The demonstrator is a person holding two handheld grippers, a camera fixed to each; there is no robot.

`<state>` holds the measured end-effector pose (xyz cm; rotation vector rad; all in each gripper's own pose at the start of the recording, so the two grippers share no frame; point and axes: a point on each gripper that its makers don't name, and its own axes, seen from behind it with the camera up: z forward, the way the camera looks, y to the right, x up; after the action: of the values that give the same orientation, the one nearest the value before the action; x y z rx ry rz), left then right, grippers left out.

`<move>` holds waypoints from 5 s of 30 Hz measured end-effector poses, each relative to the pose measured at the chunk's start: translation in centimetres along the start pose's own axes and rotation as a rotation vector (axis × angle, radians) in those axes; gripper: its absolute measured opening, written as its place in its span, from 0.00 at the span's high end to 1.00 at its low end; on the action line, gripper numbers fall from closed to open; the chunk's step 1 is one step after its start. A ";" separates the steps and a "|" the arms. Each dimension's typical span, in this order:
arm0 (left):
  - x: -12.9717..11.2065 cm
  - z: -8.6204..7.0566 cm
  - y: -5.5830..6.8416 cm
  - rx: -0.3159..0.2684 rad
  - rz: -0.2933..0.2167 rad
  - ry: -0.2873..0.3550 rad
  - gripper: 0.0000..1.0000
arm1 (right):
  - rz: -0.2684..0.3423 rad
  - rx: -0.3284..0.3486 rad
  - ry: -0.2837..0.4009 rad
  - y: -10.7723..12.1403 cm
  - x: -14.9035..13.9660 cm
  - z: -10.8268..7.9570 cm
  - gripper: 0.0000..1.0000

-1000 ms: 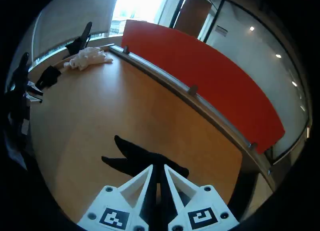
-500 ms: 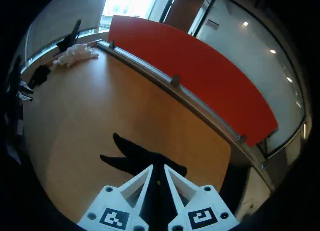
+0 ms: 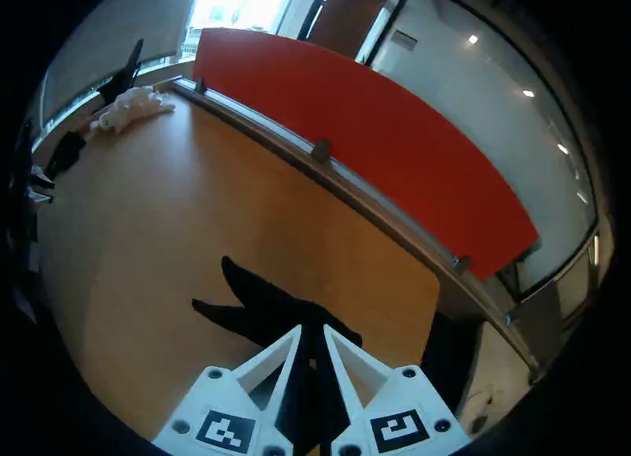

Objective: Fold towel

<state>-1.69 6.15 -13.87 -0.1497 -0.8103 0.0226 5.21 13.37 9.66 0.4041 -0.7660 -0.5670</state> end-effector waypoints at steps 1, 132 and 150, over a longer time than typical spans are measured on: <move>0.0 0.0 0.1 0.000 0.001 0.000 0.33 | 0.001 -0.002 -0.001 0.2 0.0 0.0 0.96; -0.7 -0.6 0.9 -0.003 0.068 -0.031 0.33 | 0.393 -0.086 -0.431 -3.4 -30.0 -0.4 0.95; -0.7 -1.0 0.7 -0.005 0.061 -0.022 0.33 | 0.391 -0.107 -0.410 -3.5 -29.4 -0.9 0.93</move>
<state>-1.43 6.70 -15.10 -0.1791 -0.8272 0.0800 -12.52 28.79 -8.42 0.0298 -1.1692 -0.3208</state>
